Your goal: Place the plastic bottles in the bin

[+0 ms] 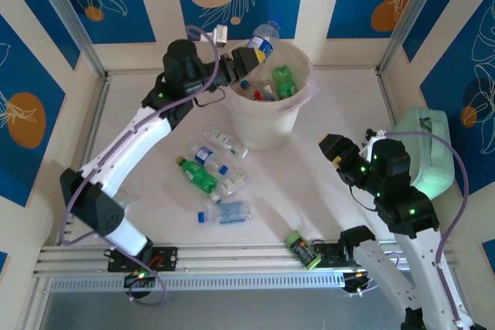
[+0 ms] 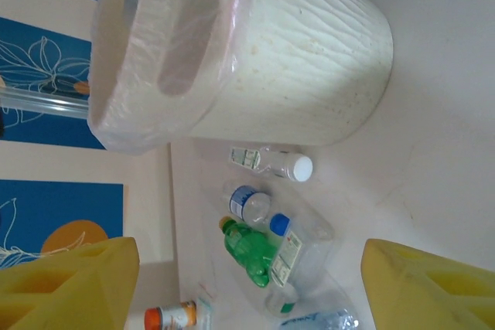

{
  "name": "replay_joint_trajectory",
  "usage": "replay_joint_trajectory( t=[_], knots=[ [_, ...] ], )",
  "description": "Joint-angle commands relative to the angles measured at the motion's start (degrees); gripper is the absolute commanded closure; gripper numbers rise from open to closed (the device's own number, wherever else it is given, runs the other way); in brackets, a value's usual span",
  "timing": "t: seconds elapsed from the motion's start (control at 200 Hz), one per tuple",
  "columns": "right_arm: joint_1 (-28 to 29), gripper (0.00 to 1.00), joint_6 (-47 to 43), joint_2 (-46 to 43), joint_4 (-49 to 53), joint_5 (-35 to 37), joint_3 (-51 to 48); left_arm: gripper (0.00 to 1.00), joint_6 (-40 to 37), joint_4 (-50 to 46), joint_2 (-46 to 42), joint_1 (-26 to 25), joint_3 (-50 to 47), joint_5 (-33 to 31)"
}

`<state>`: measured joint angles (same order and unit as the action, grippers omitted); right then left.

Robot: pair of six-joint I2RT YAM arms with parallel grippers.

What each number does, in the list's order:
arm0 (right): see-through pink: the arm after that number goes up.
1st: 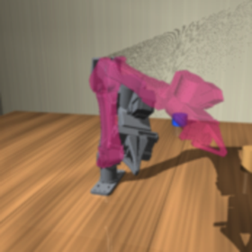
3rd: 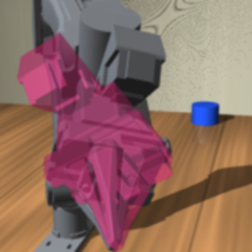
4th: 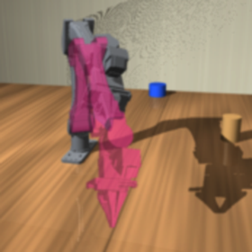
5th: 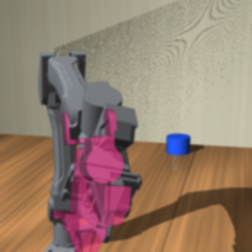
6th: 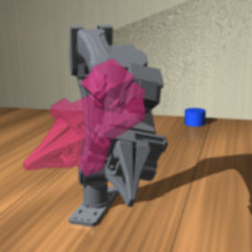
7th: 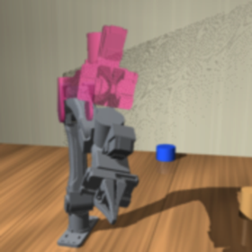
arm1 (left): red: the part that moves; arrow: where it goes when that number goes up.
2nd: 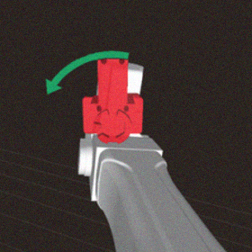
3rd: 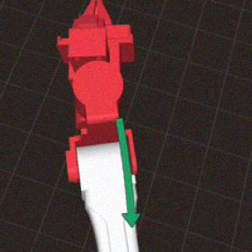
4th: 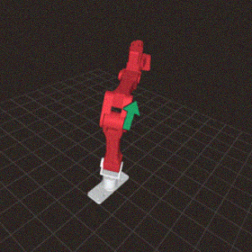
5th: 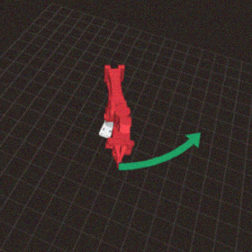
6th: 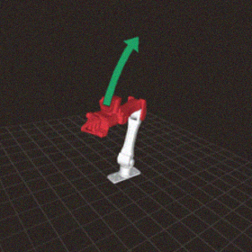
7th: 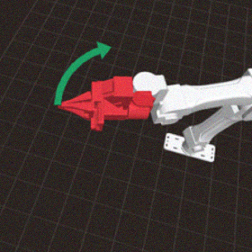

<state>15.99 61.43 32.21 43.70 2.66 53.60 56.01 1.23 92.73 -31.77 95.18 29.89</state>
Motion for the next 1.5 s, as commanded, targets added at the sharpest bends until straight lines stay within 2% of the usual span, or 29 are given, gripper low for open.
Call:
replay_joint_trajectory(
  t=[0.0, 0.21, 0.41, 0.56, 0.805, 0.97, 1.18, 1.346, 1.491],
  knots=[
    [1.22, 0.25, -1.09, -1.41, 3.63, 0.67, -0.61, 0.37, -1.86, -10.41, 5.73, 1.59, 6.1, -0.78],
    [2.43, 0.25, -1.55, -2.36, 5.52, 1.48, -0.82, 0.37, -0.41, -11.94, 10.65, 1.71, 9.58, -0.92],
    [3.3, 0.25, -1.86, -1.36, 5.29, -0.05, -1.36, 0.18, -1.0, -13.85, 11.86, 1.72, 10.99, -1.81],
    [5.04, 0.25, -2.95, 0.95, 5.78, -0.02, -0.31, 0.11, -1.15, -13.8, 10.52, 1.78, 11.49, -2.42],
    [12.23, 0.25, -4.65, 6.04, 4.84, 2.33, 1.59, 0.09, -5.83, -17.33, 3.11, 1.71, 10.34, -4.48],
    [22.18, 0.25, -6.05, 10.78, 3.91, 8.65, 3.19, 0.08, -11.96, -22.28, -9.74, 1.88, 0.04, -12.75],
    [31.55, 0.25, -9.03, 19.27, 2.53, 13.18, 6.89, 0.1, -12.99, -31.54, -28.99, 3.8, -20.06, -24.33],
    [34.65, 0.25, -10.27, 24.54, 0.82, 13.35, 8.86, 0.12, -11.65, -40.7, -38.3, 6.54, -32.71, -26.55],
    [36.19, 0.25, -10.34, 27.39, -0.2, 13.54, 9.7, 0.16, -9.16, -42.77, -40.64, 7.69, -41.85, -25.67]
  ],
)
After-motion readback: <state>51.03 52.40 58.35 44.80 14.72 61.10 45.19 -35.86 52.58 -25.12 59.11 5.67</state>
